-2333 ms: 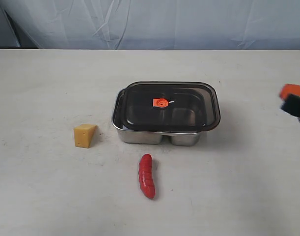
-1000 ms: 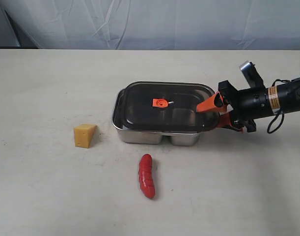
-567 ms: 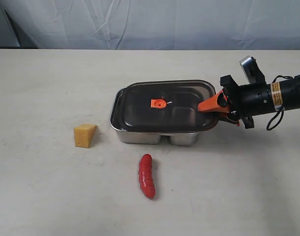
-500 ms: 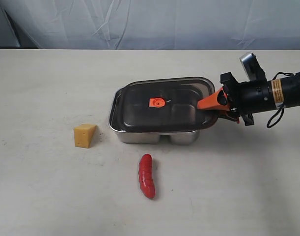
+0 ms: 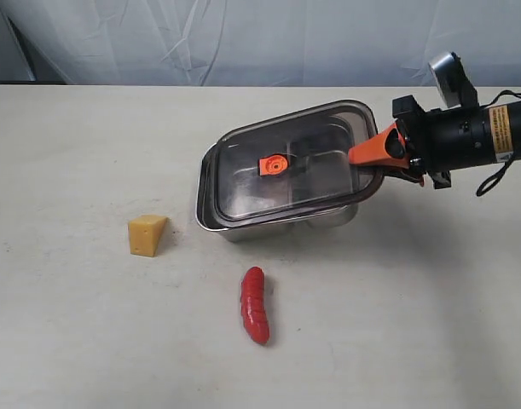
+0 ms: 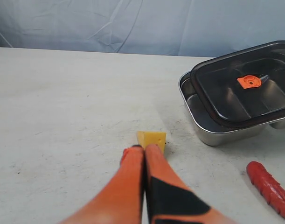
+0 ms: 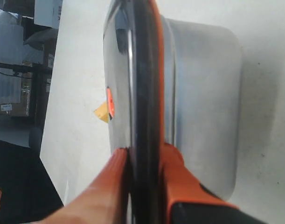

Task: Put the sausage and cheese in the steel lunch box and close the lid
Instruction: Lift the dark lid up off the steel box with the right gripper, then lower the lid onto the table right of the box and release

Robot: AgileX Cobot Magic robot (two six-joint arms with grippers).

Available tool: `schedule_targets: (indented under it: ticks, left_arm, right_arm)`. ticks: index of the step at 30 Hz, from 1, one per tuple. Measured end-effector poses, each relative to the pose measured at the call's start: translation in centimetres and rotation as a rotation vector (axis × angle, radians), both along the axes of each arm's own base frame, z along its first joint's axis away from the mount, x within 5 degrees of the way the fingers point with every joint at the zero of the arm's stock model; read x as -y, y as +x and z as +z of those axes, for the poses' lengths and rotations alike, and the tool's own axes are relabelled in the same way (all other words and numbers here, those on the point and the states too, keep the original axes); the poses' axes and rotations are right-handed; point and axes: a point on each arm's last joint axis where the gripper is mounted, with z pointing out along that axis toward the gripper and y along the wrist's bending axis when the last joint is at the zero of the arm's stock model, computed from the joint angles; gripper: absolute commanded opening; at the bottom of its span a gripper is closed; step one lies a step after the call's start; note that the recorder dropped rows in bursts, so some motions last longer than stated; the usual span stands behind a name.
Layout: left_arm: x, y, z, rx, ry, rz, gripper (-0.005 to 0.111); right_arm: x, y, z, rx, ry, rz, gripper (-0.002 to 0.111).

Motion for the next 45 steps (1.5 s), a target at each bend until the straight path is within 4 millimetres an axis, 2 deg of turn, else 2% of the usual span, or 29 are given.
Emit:
schedule_targets:
  ticks: [21, 29, 31, 34, 39, 45]
  left_arm:
    - [0.0, 0.0, 0.0, 0.000, 0.000, 0.000, 0.000]
    - [0.0, 0.0, 0.0, 0.000, 0.000, 0.000, 0.000]
    - [0.0, 0.0, 0.0, 0.000, 0.000, 0.000, 0.000]
    - [0.0, 0.0, 0.0, 0.000, 0.000, 0.000, 0.000]
    - [0.0, 0.0, 0.0, 0.000, 0.000, 0.000, 0.000]
    - [0.0, 0.0, 0.0, 0.000, 0.000, 0.000, 0.000]
  right_arm:
    - [0.1, 0.9, -5.2, -0.171, -0.015, -0.077, 0.000]
    - [0.1, 0.9, -5.4, -0.179, -0.011, -0.082, 0.000]
    - [0.0, 0.8, -4.5, -0.154, 0.012, -0.060, -0.001]
    - [-0.2, 0.4, -0.9, -0.035, 0.031, -0.004, -0.001]
    - [-0.4, -0.7, 6.7, 0.163, 0.090, 0.071, -0.001]
    - [-0.3, -2.1, 12.7, 0.362, 0.092, 0.081, -0.001]
